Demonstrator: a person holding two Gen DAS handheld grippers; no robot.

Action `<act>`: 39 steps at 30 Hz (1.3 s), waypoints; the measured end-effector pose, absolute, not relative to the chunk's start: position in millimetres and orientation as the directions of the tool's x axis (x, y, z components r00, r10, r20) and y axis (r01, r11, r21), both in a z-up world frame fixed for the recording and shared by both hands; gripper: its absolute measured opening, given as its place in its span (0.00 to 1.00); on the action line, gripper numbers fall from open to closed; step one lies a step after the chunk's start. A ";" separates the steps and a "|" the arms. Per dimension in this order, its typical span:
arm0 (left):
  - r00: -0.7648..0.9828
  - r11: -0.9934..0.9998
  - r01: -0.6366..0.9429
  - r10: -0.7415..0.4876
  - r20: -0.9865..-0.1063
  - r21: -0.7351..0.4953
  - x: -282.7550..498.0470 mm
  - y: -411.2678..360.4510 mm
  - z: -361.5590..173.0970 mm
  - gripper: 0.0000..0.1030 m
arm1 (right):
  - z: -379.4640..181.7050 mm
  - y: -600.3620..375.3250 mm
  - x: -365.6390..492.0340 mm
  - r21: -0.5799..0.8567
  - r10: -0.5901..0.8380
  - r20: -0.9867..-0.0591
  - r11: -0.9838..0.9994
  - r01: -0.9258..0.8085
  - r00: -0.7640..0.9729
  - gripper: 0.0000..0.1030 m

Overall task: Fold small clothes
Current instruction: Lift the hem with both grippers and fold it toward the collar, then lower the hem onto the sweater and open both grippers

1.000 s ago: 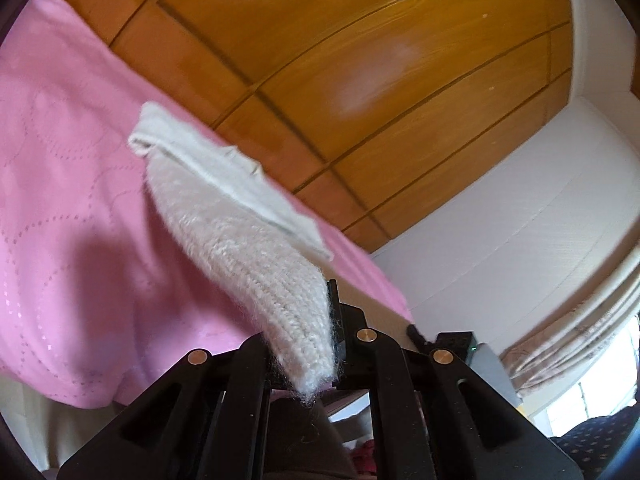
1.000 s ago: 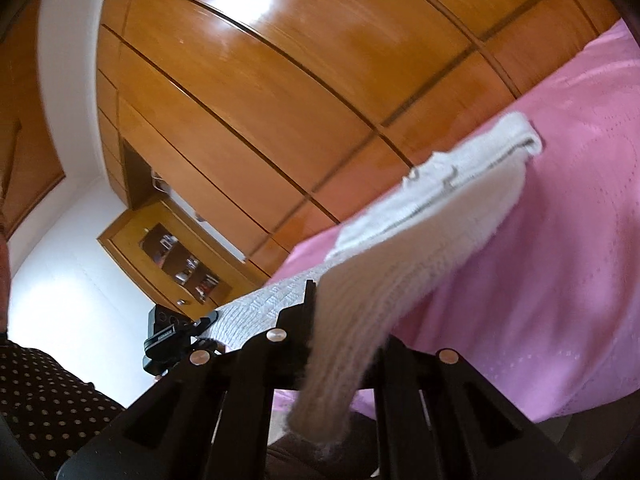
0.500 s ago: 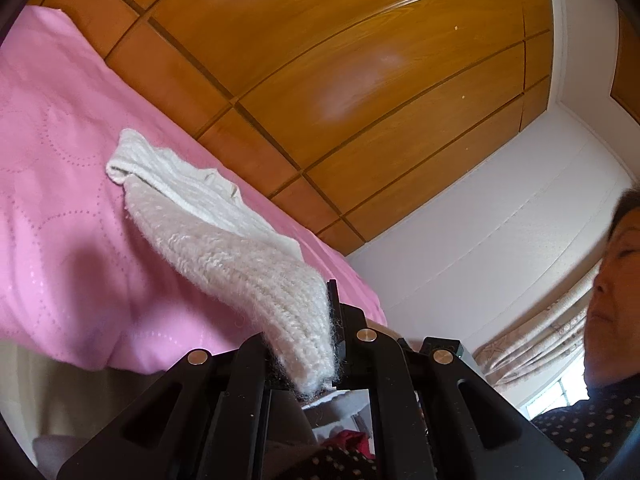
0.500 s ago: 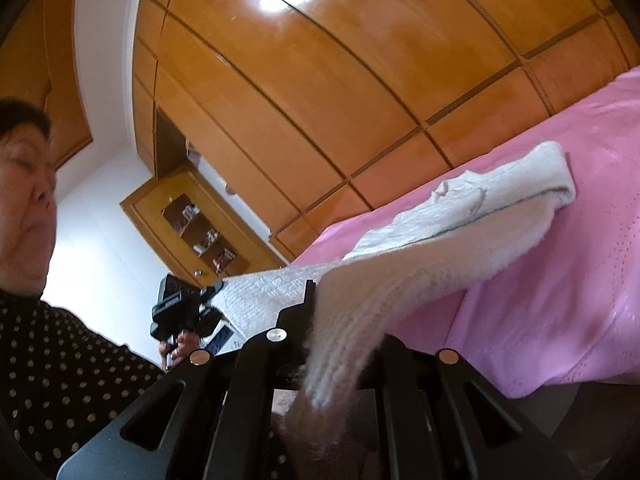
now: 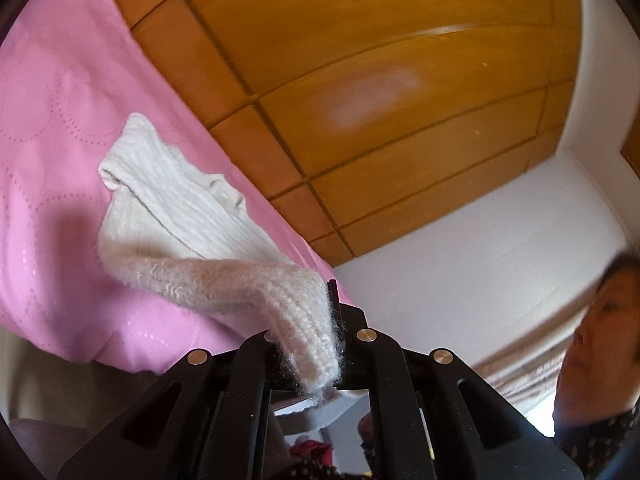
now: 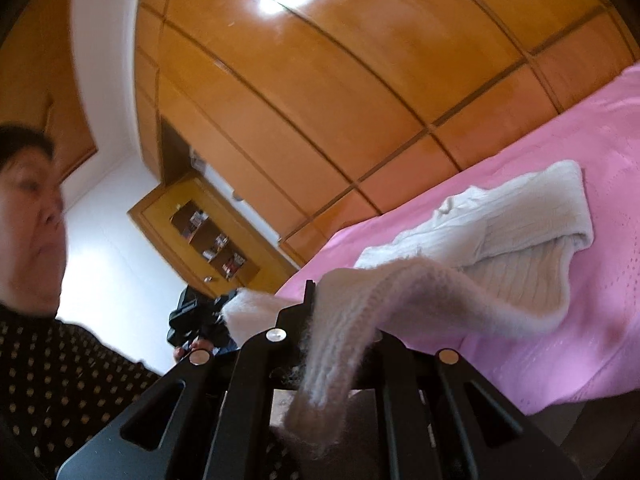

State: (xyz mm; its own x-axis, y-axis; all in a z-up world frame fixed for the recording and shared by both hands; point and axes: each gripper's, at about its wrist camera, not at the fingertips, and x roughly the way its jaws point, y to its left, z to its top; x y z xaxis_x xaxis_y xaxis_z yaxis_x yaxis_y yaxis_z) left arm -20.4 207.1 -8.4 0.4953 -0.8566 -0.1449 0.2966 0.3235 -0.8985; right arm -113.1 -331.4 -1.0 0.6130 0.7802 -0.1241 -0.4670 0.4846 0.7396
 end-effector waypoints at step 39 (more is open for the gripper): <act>0.686 0.832 0.104 -0.457 -0.566 -0.545 177.4 134.1 -81.2 0.77 | -65.9 -333.2 105.5 0.418 0.226 -0.536 0.908 0.023 0.814 0.78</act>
State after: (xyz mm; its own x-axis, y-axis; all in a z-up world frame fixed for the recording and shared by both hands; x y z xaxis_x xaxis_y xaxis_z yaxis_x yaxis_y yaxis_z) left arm 177.4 134.1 -81.2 0.6865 -0.4569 -0.5657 0.1043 0.8318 -0.5452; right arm 105.5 -333.2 -65.9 0.8136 0.2263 -0.5356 0.0228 0.9081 0.4182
